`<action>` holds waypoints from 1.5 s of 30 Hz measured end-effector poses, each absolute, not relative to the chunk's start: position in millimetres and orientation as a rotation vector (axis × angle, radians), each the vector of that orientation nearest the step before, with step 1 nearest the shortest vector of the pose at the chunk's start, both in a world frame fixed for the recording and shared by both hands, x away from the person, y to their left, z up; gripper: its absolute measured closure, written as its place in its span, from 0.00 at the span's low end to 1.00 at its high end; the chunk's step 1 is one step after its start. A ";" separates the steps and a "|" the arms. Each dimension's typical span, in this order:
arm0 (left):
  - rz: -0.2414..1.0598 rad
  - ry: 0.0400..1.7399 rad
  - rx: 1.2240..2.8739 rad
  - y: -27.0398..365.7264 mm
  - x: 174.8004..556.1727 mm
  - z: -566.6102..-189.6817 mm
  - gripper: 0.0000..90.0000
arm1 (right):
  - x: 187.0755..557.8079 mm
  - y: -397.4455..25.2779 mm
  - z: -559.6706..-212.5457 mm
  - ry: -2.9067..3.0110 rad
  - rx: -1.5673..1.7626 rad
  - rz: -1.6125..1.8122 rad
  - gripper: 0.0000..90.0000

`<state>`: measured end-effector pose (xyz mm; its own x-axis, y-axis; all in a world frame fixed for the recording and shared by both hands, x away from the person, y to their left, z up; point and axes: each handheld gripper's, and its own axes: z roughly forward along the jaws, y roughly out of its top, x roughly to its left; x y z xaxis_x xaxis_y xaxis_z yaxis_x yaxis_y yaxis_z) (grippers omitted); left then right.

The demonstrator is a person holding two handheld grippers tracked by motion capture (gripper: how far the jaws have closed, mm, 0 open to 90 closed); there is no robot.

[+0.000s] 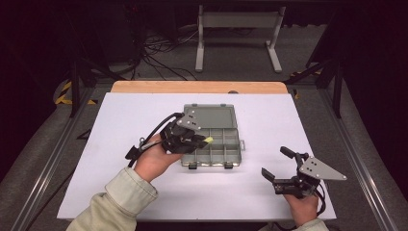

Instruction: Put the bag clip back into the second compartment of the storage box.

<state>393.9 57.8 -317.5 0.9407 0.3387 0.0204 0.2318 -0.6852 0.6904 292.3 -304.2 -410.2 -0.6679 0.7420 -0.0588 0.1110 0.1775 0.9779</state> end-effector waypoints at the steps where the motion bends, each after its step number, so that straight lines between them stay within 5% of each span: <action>1: 0.185 0.408 2.342 56.5 397.7 -318.1 0.86 | 292.2 -304.4 -410.1 1.919 0.801 1.526 0.04; 45: 0.193 0.760 2.247 40.4 467.2 -366.3 0.86 | 292.8 -305.2 -410.6 1.924 0.796 1.538 0.04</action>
<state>467.2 40.4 -366.3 0.8128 0.5757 -0.0888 0.4639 -0.5476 0.6964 292.8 -305.2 -410.6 -0.6760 0.7351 -0.0524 0.1111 0.1720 0.9788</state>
